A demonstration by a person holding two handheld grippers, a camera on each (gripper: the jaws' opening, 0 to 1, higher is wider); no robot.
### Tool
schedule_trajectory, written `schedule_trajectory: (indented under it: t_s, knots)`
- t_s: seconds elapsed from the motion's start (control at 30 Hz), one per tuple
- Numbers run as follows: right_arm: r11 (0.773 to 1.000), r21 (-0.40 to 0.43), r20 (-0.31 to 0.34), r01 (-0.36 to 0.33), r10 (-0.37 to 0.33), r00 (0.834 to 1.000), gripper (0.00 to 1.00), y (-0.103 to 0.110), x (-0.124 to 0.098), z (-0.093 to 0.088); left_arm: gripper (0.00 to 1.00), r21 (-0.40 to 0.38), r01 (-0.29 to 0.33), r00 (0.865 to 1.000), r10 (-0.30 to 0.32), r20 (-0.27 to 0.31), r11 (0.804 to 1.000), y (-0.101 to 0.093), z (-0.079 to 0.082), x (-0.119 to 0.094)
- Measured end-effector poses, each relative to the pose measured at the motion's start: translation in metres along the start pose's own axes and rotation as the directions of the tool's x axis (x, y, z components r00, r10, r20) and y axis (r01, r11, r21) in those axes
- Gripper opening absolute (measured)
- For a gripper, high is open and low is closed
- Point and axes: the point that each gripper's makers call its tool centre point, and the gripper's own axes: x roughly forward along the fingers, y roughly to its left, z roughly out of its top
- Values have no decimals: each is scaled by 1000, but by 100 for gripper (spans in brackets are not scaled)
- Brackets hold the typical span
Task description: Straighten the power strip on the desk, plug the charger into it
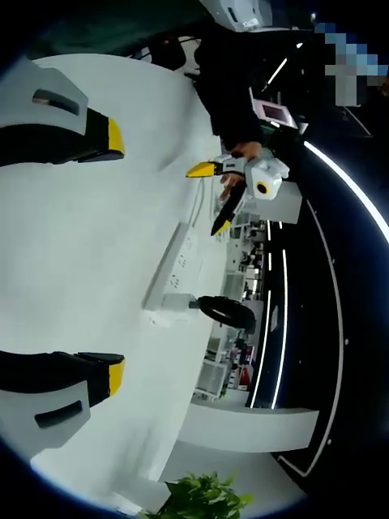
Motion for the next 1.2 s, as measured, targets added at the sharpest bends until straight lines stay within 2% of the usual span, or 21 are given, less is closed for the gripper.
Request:
schedule_trajectory:
  t_s: [0.33,0.57,0.77,1.2]
  knots:
    - [1000,2,-4,-9,9,1000,96,3,2,-1,99,12,23,999,-23,-28,1000,5,0,9]
    - [1000,0,-6,-7,7,1000,94,2,0,-1,99,29,40,999,-39,-36,999,12,7,16]
    - [1000,-6,-15,-4,4,1000,94,2,-2,-5,99,17,78,996,-77,-33,997,17,11,25]
    - [1000,-11,-10,-3,3,1000,94,3,-3,-4,99,16,106,991,-105,-83,994,32,10,49]
